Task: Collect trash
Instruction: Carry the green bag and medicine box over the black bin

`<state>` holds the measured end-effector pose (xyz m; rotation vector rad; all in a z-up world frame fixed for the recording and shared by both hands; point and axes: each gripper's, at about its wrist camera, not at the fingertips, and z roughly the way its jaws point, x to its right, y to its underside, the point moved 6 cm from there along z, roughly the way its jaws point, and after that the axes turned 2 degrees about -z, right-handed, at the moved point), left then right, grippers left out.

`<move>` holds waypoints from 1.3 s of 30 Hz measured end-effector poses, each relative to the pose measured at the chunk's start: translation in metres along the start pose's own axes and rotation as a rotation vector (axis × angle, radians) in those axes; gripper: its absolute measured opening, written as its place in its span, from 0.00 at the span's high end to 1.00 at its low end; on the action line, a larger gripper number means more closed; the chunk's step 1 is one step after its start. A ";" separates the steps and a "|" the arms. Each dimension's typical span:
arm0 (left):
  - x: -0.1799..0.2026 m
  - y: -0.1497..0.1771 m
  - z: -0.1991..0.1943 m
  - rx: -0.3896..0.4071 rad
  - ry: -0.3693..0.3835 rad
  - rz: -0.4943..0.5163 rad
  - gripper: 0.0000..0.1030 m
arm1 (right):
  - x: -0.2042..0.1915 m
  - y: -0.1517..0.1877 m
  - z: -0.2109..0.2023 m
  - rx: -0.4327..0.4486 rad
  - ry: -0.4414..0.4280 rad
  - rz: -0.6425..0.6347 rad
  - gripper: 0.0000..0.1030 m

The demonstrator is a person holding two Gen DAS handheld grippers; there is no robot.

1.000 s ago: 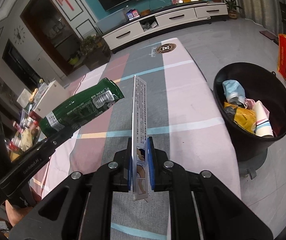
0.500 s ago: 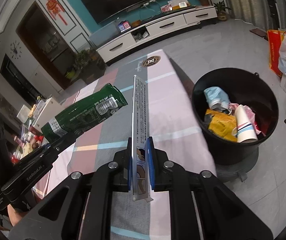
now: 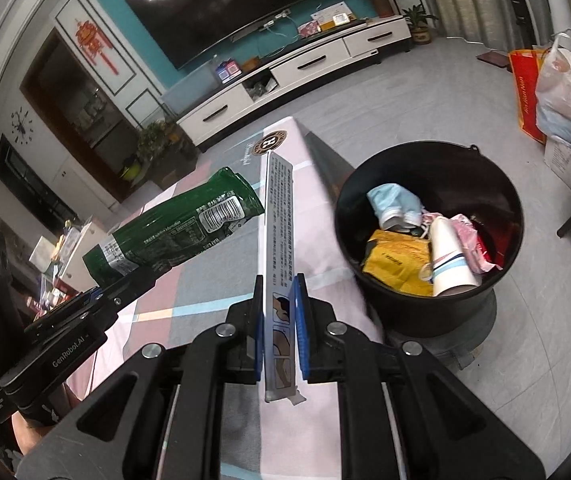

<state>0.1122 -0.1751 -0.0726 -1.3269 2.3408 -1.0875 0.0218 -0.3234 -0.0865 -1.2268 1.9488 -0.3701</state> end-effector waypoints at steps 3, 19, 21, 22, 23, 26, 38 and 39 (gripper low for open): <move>0.012 -0.002 0.007 -0.013 0.013 0.027 0.85 | 0.010 -0.001 -0.002 0.009 0.004 0.020 0.86; 0.064 -0.017 0.043 -0.048 0.030 0.132 0.85 | 0.071 -0.013 -0.017 0.082 0.040 0.139 0.86; 0.071 -0.019 0.048 -0.051 0.031 0.142 0.85 | 0.078 -0.016 -0.018 0.087 0.047 0.143 0.86; 0.075 -0.020 0.052 -0.053 0.032 0.149 0.85 | 0.082 -0.017 -0.018 0.091 0.059 0.144 0.86; 0.077 -0.020 0.054 -0.054 0.033 0.153 0.85 | 0.085 -0.018 -0.018 0.092 0.064 0.143 0.86; 0.088 -0.022 0.064 -0.063 0.033 0.168 0.85 | 0.095 -0.021 -0.016 0.095 0.080 0.149 0.86; 0.110 -0.021 0.101 -0.107 0.023 0.204 0.85 | 0.117 -0.031 -0.007 0.111 0.105 0.162 0.86; 0.112 -0.022 0.103 -0.108 0.021 0.207 0.85 | 0.118 -0.032 -0.006 0.113 0.109 0.162 0.86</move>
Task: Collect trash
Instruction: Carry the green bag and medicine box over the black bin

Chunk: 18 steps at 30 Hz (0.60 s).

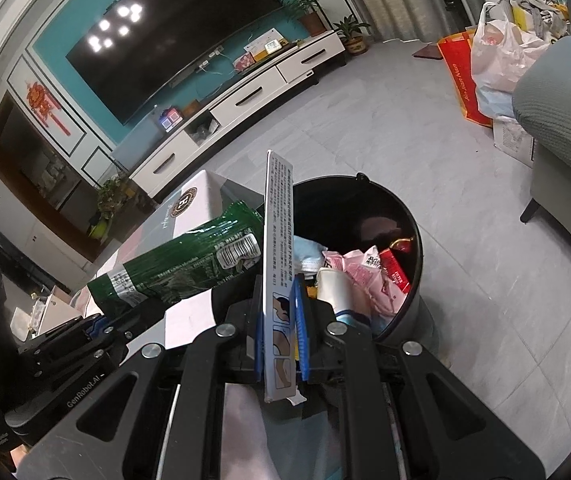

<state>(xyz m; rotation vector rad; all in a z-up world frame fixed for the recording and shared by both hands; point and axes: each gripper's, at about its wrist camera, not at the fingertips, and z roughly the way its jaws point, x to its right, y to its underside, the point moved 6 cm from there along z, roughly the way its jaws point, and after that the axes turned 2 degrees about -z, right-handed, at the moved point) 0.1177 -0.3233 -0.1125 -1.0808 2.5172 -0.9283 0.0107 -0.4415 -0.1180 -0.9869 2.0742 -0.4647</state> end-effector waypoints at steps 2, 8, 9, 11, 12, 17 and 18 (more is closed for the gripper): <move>0.000 0.000 0.003 -0.003 -0.004 0.003 0.85 | 0.003 -0.002 0.002 0.002 0.007 0.001 0.86; 0.005 0.001 0.012 -0.018 -0.018 0.021 0.85 | 0.010 -0.004 0.009 0.002 0.018 0.011 0.86; 0.006 0.001 0.013 -0.020 -0.018 0.023 0.85 | 0.011 -0.004 0.009 0.002 0.020 0.011 0.86; 0.008 0.000 0.016 -0.025 -0.021 0.026 0.85 | 0.012 -0.005 0.011 0.002 0.021 0.013 0.86; 0.009 -0.001 0.018 -0.027 -0.022 0.028 0.85 | 0.013 -0.005 0.011 0.002 0.022 0.015 0.86; 0.013 0.001 0.024 -0.039 -0.025 0.032 0.85 | 0.016 -0.005 0.013 0.009 0.037 0.022 0.86; 0.014 0.001 0.025 -0.040 -0.026 0.034 0.85 | 0.016 -0.006 0.013 0.011 0.040 0.023 0.86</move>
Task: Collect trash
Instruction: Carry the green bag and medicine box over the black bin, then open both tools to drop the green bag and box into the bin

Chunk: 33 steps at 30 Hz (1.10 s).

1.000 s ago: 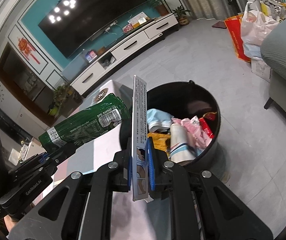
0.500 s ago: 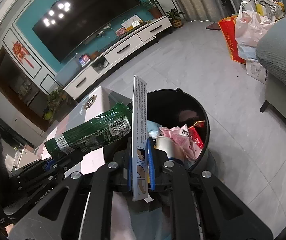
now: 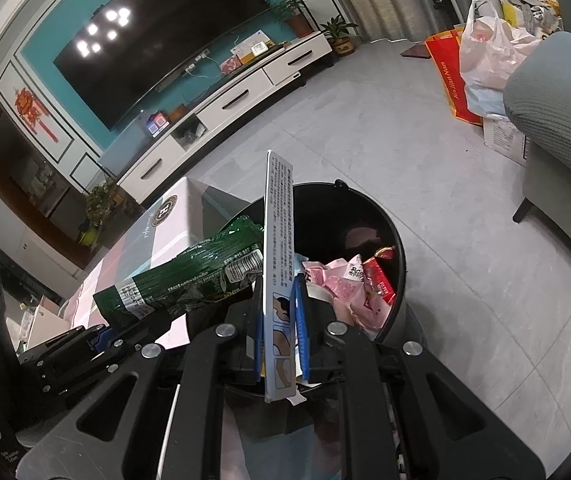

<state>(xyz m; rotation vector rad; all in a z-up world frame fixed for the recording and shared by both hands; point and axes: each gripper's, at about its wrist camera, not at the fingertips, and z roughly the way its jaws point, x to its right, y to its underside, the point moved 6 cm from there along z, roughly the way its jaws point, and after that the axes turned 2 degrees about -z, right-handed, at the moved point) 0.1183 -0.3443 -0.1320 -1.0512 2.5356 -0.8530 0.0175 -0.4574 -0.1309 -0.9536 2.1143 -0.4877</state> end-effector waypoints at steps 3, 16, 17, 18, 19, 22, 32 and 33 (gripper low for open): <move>0.002 0.000 0.003 -0.006 0.000 0.007 0.83 | 0.002 0.000 0.003 -0.004 0.001 0.006 0.86; 0.012 -0.001 0.015 -0.028 -0.005 0.027 0.83 | 0.006 0.002 0.014 -0.018 0.027 0.009 0.86; 0.012 -0.001 0.016 -0.031 -0.006 0.031 0.83 | 0.006 0.002 0.015 -0.020 0.031 0.009 0.86; 0.013 -0.001 0.018 -0.033 -0.007 0.033 0.83 | 0.007 0.003 0.015 -0.021 0.032 0.010 0.86; 0.014 0.000 0.018 -0.035 -0.008 0.034 0.83 | 0.008 0.003 0.017 -0.023 0.036 0.011 0.86; 0.013 0.000 0.021 -0.043 -0.010 0.036 0.83 | 0.008 0.004 0.020 -0.028 0.042 0.007 0.86; 0.016 0.002 0.028 -0.060 -0.017 0.045 0.83 | 0.010 0.004 0.026 -0.039 0.051 0.004 0.85; 0.016 0.002 0.029 -0.061 -0.017 0.045 0.83 | 0.010 0.004 0.026 -0.040 0.050 0.005 0.85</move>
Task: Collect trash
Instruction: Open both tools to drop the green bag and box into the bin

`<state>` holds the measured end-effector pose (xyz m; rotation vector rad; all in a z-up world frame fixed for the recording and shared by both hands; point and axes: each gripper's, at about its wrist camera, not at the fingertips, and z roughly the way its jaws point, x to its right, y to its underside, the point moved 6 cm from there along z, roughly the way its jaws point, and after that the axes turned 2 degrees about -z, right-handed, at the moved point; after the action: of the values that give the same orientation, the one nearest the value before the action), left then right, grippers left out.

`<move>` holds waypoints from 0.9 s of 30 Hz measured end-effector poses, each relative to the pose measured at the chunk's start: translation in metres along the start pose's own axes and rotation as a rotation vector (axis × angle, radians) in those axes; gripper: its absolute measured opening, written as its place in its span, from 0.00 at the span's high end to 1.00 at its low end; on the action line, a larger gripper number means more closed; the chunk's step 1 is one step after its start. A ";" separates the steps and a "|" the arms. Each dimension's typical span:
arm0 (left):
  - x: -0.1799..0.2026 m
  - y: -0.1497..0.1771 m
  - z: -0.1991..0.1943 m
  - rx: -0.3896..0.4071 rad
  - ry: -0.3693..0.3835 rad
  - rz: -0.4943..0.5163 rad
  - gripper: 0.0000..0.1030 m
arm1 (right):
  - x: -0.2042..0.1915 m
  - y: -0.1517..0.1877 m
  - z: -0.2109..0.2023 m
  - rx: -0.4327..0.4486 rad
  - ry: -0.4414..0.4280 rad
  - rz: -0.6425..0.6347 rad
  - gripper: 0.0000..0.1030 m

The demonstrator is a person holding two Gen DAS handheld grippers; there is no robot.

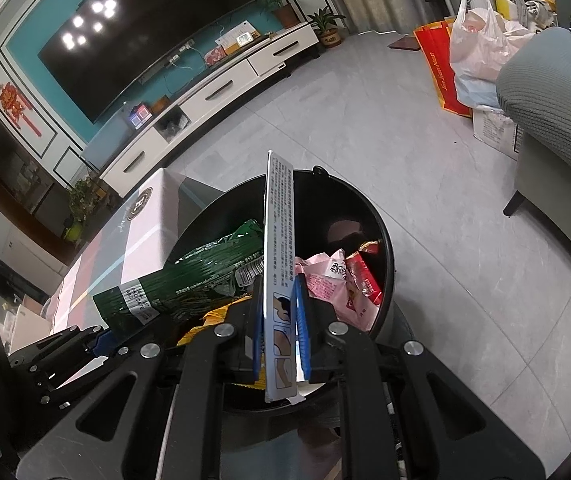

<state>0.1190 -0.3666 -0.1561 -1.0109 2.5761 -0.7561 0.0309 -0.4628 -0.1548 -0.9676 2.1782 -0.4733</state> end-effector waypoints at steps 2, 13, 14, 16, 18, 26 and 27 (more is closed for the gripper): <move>0.001 0.000 0.001 -0.004 -0.001 0.002 0.83 | -0.001 0.000 0.001 -0.004 0.001 0.000 0.85; -0.001 0.000 0.004 -0.007 -0.006 0.004 0.80 | 0.000 0.003 0.007 -0.022 0.009 -0.011 0.85; -0.002 0.000 0.005 -0.008 -0.006 0.003 0.80 | -0.001 0.003 0.008 -0.024 0.010 -0.013 0.85; -0.002 0.000 0.005 -0.009 -0.006 0.004 0.79 | -0.001 0.004 0.009 -0.032 0.009 -0.015 0.84; -0.003 0.001 0.006 -0.009 -0.008 0.004 0.79 | -0.002 0.005 0.012 -0.037 0.012 -0.016 0.84; -0.005 0.003 0.007 -0.010 -0.013 0.000 0.73 | -0.001 0.005 0.013 -0.040 0.014 -0.016 0.82; -0.006 0.003 0.007 -0.009 -0.016 -0.003 0.72 | -0.001 0.005 0.013 -0.040 0.016 -0.015 0.81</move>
<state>0.1251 -0.3630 -0.1632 -1.0198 2.5677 -0.7348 0.0379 -0.4597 -0.1662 -1.0061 2.2038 -0.4478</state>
